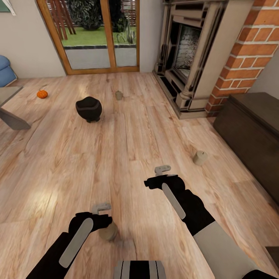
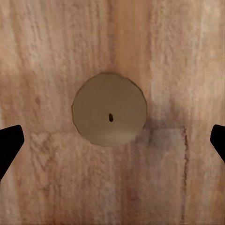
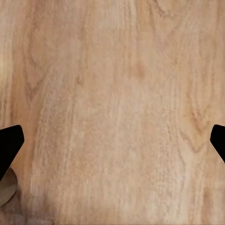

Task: Place each of the two pumpkins and all three candles from the living room inside a cabinet in the living room (use any cabinet), then make sure every cabinet is closed, and position the cauldron so it is next to a table in the living room.

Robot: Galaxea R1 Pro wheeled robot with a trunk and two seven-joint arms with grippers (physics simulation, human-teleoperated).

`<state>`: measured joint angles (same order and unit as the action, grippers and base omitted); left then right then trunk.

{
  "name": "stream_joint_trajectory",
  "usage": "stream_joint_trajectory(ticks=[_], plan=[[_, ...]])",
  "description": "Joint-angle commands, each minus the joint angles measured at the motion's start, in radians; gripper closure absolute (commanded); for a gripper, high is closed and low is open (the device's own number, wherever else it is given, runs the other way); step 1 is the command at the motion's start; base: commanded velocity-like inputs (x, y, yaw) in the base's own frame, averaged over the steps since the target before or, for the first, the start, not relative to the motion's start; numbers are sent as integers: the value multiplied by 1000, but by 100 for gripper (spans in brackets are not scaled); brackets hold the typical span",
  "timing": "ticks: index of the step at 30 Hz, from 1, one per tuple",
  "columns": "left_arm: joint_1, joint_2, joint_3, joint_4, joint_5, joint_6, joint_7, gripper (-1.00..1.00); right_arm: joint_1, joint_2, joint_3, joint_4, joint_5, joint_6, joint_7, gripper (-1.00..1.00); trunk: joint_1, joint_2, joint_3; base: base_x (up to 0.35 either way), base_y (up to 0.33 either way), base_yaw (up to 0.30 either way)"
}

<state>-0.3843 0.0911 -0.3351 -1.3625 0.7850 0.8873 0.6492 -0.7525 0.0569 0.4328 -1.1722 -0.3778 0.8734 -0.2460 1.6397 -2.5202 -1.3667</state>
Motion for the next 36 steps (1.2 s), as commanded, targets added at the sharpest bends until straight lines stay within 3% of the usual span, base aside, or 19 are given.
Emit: stream_joint_trajectory(ticks=[1, 7, 19, 23, 25, 29, 33, 36], plan=[[-1, 1, -2, -1, 9, 0, 10, -100, -1, 0, 1, 0, -10, 2, -10, -100, 0, 0, -1, 160, 0, 0], [-1, 4, 0, 0, 7, -1, 10, -100, -1, 0, 1, 3, -10, 2, -23, -100, 0, 0, -1, 214, 0, 0], [-2, 7, 1, 20, 5, -46, 10, -100, -1, 0, 1, 3, -10, 2, -27, -100, 0, 0, -1, 15, 0, 0], [-13, 5, 1, 54, 5, -57, 10, -100, -1, 0, 1, 3, -10, 2, -27, -100, 0, 0, -1, 0, 0, 0], [-35, 3, 0, 121, 1, -96, 9, -100, -1, 0, 1, 3, -10, 1, -27, -100, 0, 0, -1, 0, 0, 0], [-63, 0, -1, 205, -34, -153, -34, -100, -1, 0, 1, 3, -10, 1, -26, -100, 0, 0, -1, 0, 0, 0], [-71, -1, 0, 231, -98, -171, -113, -100, -1, 0, 1, 3, -10, 1, -26, -100, 0, 0, -1, 0, 0, 0], [-72, -3, 0, 243, -128, -176, -138, -100, -1, 0, 1, 3, -10, 1, -26, -100, 1, -1, -12, 0, 0, 0]])
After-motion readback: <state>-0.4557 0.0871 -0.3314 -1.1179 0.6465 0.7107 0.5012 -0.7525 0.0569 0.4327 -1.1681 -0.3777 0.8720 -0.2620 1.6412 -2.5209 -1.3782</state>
